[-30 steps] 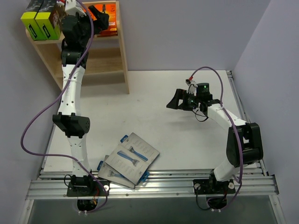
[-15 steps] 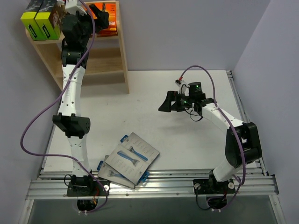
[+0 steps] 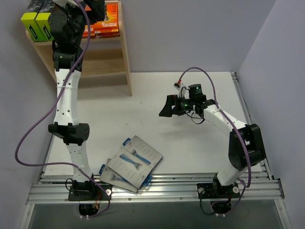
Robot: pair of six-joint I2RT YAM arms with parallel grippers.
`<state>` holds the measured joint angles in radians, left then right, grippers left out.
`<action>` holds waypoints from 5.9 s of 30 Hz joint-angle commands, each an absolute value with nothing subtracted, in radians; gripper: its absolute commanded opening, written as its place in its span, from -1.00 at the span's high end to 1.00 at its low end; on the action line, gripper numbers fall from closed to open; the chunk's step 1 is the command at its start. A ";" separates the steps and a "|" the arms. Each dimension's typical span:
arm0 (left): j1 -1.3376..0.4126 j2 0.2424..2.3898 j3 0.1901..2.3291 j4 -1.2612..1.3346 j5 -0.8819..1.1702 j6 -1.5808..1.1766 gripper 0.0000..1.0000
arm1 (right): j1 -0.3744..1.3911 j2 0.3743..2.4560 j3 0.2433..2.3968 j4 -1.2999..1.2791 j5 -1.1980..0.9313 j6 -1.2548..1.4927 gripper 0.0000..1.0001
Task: Place and organize the shaving razors onto the shelf
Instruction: Place the shaving razor onto shelf, then grab a shaving razor with the right arm
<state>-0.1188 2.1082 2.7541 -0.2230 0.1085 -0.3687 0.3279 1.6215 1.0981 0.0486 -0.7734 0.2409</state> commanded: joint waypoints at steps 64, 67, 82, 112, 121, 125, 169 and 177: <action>0.011 2.128 2.571 -0.384 0.058 -0.222 -0.52 | 0.337 1.687 1.155 0.009 -0.799 0.198 -0.56; 0.011 2.131 2.566 -0.368 0.090 -0.222 -0.47 | 0.337 1.689 1.154 0.009 -0.801 0.196 -0.56; 0.011 2.120 2.566 -0.380 0.046 -0.222 -0.88 | 0.339 1.681 1.152 0.005 -0.787 0.201 -0.65; 0.040 1.994 2.568 -0.359 -0.020 -0.296 -0.88 | 0.360 1.655 1.124 -0.023 -0.733 0.199 -1.00; 0.035 1.893 2.482 -0.322 -0.012 -0.304 -0.88 | 0.370 1.657 1.127 -0.029 -0.727 0.193 -1.00; 0.012 1.820 2.389 -0.281 0.000 -0.290 -0.88 | 0.371 1.660 1.129 -0.035 -0.724 0.184 -1.00; -0.167 0.713 0.940 -0.224 -0.521 -0.206 -0.88 | 1.618 1.711 1.305 -0.385 0.573 0.454 -1.00; -0.167 0.700 0.940 -0.227 -0.541 -0.201 -0.88 | 1.704 1.907 1.420 -0.443 0.704 0.431 -1.00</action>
<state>-0.1646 0.7151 0.9375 -0.2573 -0.5045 -0.2195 1.7184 1.9121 1.3796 -0.3569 0.5632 0.4225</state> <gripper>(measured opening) 0.941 0.998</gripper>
